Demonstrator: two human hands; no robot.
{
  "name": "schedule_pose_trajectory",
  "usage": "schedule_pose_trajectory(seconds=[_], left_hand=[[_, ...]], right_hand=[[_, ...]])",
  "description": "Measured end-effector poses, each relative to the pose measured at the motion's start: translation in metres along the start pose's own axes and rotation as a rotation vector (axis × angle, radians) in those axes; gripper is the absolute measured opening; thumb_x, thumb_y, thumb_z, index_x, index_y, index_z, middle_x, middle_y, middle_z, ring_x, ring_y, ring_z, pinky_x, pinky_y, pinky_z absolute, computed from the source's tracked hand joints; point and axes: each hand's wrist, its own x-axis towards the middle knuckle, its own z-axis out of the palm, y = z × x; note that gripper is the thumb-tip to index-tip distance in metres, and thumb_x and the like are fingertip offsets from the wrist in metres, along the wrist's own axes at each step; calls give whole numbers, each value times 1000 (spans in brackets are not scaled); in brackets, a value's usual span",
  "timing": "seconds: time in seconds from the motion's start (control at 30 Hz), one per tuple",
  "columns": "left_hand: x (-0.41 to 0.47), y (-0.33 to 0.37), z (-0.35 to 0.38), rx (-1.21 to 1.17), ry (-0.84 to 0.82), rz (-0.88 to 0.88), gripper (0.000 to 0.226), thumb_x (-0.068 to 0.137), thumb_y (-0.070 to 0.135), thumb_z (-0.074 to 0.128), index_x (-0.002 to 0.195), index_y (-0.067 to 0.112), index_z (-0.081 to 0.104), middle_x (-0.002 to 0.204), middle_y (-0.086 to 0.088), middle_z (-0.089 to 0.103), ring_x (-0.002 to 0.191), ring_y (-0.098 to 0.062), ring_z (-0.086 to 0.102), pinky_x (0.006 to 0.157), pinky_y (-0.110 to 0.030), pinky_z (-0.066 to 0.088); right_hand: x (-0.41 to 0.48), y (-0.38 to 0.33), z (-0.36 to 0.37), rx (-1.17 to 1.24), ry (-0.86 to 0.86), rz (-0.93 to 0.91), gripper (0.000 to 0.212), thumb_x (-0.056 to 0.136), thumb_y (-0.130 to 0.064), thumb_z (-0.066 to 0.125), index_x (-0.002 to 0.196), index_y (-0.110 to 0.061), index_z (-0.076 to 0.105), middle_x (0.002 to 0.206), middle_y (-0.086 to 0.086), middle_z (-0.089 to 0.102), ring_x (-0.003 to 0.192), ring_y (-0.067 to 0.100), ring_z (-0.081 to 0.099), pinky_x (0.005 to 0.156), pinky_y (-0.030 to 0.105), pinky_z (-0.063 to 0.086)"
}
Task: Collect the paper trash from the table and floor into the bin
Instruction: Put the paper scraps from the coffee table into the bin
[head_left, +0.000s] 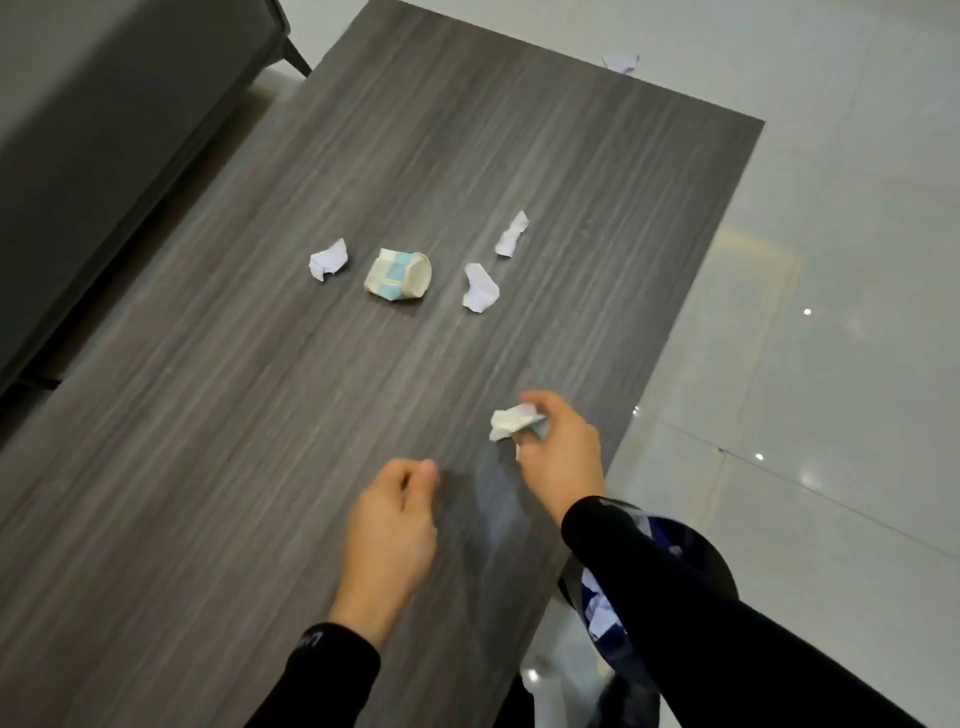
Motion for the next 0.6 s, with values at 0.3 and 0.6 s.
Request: schedule_pose_trajectory(seconds=[0.3,0.6], left_hand=[[-110,32,146,145,-687,66,21,95,20,36,76,18,45,81,-1,51,76,-18,48,67,-29,37],[-117,-20,211,350,-675,-210,49,89,36,42,128,6,42,133,-17,50,118,-36,50,92,-36,42]], right_hand=[[-99,141,-94,409,353,673,16,82,-3,48,75,-13,58,71,5,61,74,29,59,73,40,51],[-101,215,-138,278,116,831,12,81,0,48,72,8,50,66,12,47,74,25,43,57,30,33]])
